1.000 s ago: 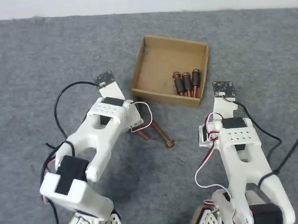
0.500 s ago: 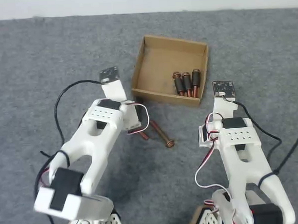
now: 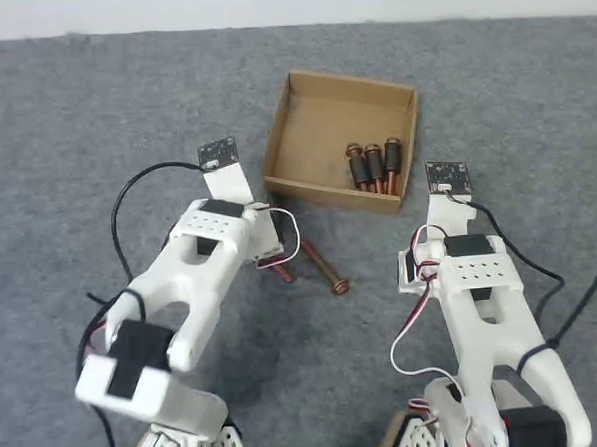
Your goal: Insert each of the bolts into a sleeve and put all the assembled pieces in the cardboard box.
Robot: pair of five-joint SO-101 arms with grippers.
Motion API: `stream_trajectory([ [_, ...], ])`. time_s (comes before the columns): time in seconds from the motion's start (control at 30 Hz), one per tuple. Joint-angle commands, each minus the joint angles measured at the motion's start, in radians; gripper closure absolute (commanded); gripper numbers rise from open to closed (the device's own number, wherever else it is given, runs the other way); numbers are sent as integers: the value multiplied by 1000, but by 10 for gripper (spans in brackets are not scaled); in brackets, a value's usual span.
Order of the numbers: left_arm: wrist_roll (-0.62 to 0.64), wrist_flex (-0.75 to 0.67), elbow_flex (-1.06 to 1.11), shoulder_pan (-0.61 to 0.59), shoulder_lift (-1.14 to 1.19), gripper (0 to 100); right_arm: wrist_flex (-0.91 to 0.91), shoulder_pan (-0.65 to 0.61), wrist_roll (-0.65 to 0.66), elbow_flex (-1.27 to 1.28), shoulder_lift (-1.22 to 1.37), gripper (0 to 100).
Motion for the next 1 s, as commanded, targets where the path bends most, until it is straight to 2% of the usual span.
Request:
stream_trajectory([
  [0.0, 48, 32, -104, -11, 52, 906, -8, 7, 15, -8, -21, 991],
  [0.17, 46, 31, -142, -44, 91, 912, -8, 7, 15, -8, -21, 991],
  [0.3, 25, 38, -154, -74, 83, 995, -8, 7, 15, -8, -21, 991],
  [0.37, -66, 55, -148, -74, 60, 989, -8, 7, 15, -8, -21, 991],
  [0.57, -512, 169, -145, -69, -34, 990, -7, 7, 15, -8, -21, 991],
  [0.63, -617, 172, -143, -72, -43, 990, -7, 7, 15, -8, -21, 991],
  [0.73, -631, 149, -122, -68, -44, 987, -7, 7, 15, -8, -21, 991],
  [0.83, -580, 124, -111, -68, -44, 981, -5, 7, 15, -8, -21, 991],
  [0.97, -491, 129, -102, -72, -43, 876, -5, 7, 15, -8, -21, 991],
])
